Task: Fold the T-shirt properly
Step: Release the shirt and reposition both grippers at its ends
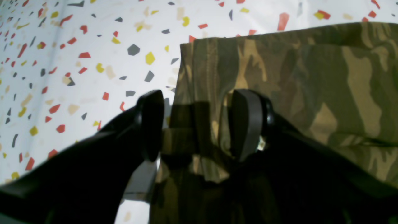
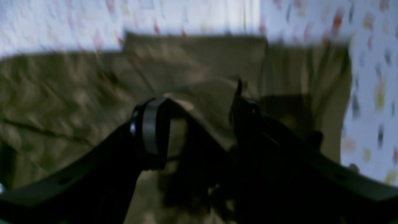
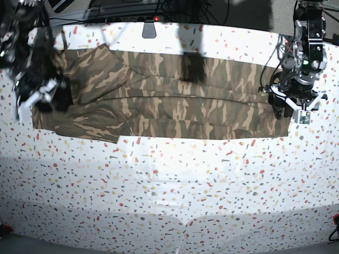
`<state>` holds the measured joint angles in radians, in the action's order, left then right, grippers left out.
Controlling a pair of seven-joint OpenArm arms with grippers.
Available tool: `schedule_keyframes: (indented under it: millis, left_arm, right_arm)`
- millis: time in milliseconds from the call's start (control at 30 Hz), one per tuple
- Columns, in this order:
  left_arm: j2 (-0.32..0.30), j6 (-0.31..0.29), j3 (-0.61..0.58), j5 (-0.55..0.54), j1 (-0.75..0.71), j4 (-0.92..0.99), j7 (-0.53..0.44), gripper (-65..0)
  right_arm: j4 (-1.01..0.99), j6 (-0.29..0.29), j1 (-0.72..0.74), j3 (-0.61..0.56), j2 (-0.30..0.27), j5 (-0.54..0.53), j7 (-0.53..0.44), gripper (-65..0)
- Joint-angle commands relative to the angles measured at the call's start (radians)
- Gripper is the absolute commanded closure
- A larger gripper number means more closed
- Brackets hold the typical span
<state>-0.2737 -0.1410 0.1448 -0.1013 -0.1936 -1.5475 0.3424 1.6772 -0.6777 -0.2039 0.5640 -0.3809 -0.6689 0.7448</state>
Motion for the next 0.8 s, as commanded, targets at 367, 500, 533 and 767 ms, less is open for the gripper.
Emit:
schedule_keyframes:
  millis: [367, 500, 533, 767]
  left_arm:
    - [-0.013, 0.003, 0.006, -0.003, 0.011, -0.091, -0.028, -33.7]
    - [-0.012, 0.003, 0.006, -0.004, 0.011, -0.091, -0.028, -33.7]
    - [-0.012, 0.003, 0.006, -0.004, 0.011, -0.091, -0.028, -33.7]
    - [-0.013, 0.003, 0.006, -0.039, 0.011, -0.091, -0.002, -33.7]
  right_arm:
    - [0.018, -0.007, 0.213, 0.007, -0.072, -0.28, 0.375, -33.0]
    - [0.016, -0.007, 0.231, -0.002, -0.073, -0.24, 0.345, -33.0]
    - [0.015, -0.007, 0.231, -0.008, -0.072, -0.24, 0.343, -33.0]
    - [0.009, -0.007, 0.212, -0.055, -0.043, -0.209, 0.349, -33.0]
